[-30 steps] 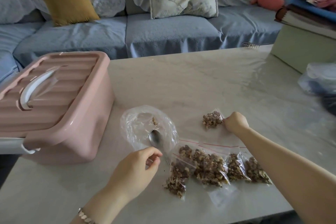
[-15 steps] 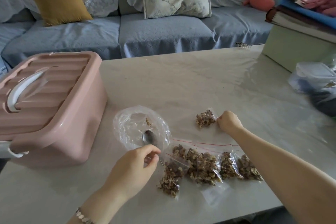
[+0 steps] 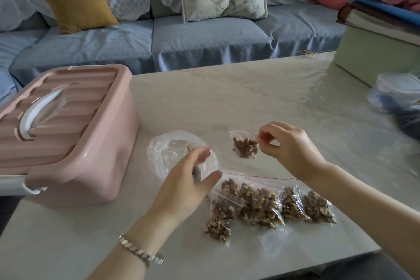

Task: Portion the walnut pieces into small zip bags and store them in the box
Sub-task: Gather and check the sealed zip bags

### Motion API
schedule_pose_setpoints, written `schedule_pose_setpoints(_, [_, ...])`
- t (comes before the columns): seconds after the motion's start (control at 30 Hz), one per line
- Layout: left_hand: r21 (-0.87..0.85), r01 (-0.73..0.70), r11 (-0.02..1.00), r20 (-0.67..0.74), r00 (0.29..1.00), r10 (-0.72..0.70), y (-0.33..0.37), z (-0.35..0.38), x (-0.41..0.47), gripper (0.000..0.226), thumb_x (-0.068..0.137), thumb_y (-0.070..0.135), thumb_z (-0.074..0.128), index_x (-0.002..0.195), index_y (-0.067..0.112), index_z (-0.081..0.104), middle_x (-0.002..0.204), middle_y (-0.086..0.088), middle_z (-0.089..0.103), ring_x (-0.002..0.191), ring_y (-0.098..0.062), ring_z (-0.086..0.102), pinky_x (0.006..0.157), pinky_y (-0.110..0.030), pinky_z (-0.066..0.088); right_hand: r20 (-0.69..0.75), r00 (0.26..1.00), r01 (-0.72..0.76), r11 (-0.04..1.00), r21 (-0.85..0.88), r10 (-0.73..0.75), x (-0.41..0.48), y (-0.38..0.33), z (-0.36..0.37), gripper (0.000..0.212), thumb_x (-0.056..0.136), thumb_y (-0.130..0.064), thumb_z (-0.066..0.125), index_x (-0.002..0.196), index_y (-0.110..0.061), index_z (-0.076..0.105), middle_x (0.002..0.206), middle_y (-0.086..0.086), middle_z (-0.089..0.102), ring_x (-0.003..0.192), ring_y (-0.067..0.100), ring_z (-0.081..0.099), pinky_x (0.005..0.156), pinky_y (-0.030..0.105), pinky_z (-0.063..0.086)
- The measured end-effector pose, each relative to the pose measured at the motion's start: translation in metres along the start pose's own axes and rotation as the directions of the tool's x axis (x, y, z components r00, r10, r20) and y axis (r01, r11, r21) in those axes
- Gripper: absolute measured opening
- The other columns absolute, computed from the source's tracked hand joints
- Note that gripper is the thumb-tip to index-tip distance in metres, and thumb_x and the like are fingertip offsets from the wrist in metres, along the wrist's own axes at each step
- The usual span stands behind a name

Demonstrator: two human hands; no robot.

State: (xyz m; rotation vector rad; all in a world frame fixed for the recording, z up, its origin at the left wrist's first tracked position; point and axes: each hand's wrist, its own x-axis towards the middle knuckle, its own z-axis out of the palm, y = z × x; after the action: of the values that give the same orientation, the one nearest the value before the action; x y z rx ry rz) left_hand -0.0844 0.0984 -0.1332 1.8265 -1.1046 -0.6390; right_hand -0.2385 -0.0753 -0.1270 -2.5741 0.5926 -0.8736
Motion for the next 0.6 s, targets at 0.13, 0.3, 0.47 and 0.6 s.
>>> schedule_pose_setpoints(0.13, [-0.342, 0.096, 0.935, 0.080, 0.994, -0.073, 0.017, -0.002, 0.003, 0.047, 0.075, 0.049, 0.067, 0.117, 0.029, 0.057, 0.108, 0.022, 0.065, 0.103, 0.012, 0.056, 0.087, -0.012, 0.046, -0.038, 0.998, 0.063, 0.969, 0.239, -0.056, -0.004, -0.043, -0.008, 0.003, 0.072, -0.004, 0.068, 0.073, -0.005, 0.065, 0.070, -0.003, 0.062, 0.070, 0.009, 0.059, 0.068, 0.011, 0.049])
schedule_pose_setpoints(0.3, [-0.414, 0.034, 0.910, -0.017, 0.999, -0.045, 0.019, -0.004, -0.007, 0.014, 0.069, 0.033, 0.062, 0.070, 0.036, 0.075, 0.083, 0.013, 0.074, 0.082, -0.001, 0.067, 0.072, -0.014, 0.050, 0.065, 0.990, -0.139, 0.899, 0.416, 0.123, -0.013, -0.066, -0.005, 0.030, 0.075, -0.001, 0.070, 0.081, -0.028, 0.058, 0.072, -0.008, 0.063, 0.070, 0.005, 0.061, 0.069, 0.010, 0.048])
schedule_pose_setpoints(0.47, [-0.427, -0.013, 0.904, -0.048, 0.999, -0.008, 0.017, -0.004, -0.014, 0.022, 0.082, 0.007, 0.064, 0.076, 0.025, 0.076, 0.082, 0.001, 0.074, 0.080, -0.010, 0.068, 0.070, -0.018, 0.051, 0.312, 0.898, -0.431, 0.763, 0.482, 0.310, -0.017, -0.078, 0.007, 0.019, 0.077, -0.016, 0.073, 0.079, -0.034, 0.067, 0.068, -0.014, 0.068, 0.064, -0.001, 0.062, 0.063, 0.010, 0.048])
schedule_pose_setpoints(0.6, [-0.361, -0.015, 0.933, -0.048, 0.999, -0.002, 0.018, -0.005, -0.015, 0.030, 0.082, 0.000, 0.064, 0.071, 0.026, 0.074, 0.074, 0.002, 0.073, 0.068, -0.006, 0.066, 0.062, -0.016, 0.049, 0.295, 0.890, -0.451, 0.771, 0.450, 0.349, -0.018, -0.085, 0.010, 0.012, 0.077, -0.022, 0.073, 0.070, -0.031, 0.069, 0.067, -0.018, 0.068, 0.058, -0.003, 0.058, 0.058, 0.009, 0.043])
